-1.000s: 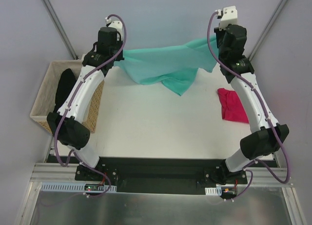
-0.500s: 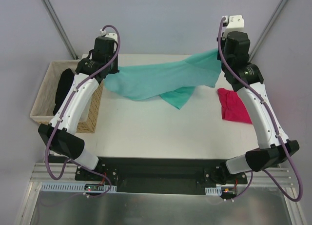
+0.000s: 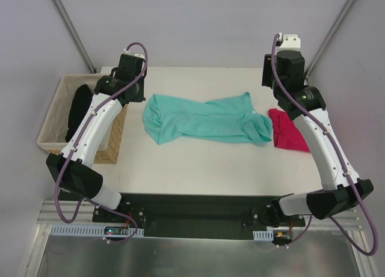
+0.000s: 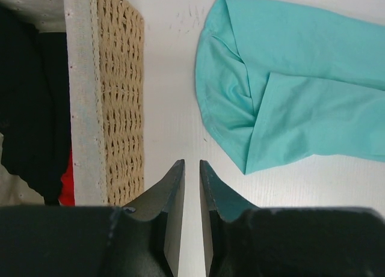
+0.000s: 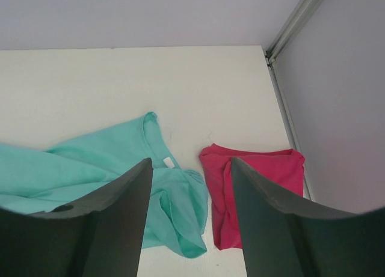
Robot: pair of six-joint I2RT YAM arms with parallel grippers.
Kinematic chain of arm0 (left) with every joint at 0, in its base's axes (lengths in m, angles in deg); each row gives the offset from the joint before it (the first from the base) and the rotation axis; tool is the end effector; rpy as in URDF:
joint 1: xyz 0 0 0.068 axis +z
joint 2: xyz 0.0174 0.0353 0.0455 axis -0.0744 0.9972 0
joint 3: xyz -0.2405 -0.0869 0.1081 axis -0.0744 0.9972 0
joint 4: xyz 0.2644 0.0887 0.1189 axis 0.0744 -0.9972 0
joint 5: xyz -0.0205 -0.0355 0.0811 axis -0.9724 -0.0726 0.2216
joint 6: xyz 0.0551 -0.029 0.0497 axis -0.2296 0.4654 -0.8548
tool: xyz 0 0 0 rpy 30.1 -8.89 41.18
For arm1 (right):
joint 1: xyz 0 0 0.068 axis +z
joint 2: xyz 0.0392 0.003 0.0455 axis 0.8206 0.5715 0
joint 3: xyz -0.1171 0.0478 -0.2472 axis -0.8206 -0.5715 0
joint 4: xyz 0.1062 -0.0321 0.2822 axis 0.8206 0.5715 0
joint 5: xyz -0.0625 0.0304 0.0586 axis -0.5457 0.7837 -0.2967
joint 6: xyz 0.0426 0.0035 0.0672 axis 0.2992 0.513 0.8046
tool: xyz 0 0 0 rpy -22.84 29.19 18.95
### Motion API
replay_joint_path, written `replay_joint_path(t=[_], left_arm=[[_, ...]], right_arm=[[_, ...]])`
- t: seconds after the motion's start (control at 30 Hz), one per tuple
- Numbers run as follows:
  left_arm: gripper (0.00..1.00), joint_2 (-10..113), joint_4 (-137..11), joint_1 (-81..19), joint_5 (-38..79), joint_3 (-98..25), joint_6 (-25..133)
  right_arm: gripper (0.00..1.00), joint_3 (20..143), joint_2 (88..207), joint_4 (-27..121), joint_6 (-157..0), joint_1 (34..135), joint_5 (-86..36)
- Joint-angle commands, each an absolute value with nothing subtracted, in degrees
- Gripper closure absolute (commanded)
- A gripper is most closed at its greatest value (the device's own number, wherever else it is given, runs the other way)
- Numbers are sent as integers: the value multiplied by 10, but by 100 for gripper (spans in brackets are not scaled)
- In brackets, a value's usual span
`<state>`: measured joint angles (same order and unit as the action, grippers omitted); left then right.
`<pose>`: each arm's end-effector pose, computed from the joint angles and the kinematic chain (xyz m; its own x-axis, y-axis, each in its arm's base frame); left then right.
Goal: Fold and stack the t-shirts
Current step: Flatten out the tshirt
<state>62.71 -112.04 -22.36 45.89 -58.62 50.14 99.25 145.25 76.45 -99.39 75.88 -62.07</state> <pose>0.3768 -0.1018 0.3936 -0.6025 0.0650 -0.7955 0.0001 0.9967 0.0814 0.3475 0.0954 0.4756 -0.2708 -0.3308 -0.9040 0.0715 0.9296 -0.3616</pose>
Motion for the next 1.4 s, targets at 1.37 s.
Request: replay_joint_path(t=[1.37], left_arm=[[89,702,-1133,-240,378,-625,539]], right_arm=[[59,681,1479,807,-573,638,-611]])
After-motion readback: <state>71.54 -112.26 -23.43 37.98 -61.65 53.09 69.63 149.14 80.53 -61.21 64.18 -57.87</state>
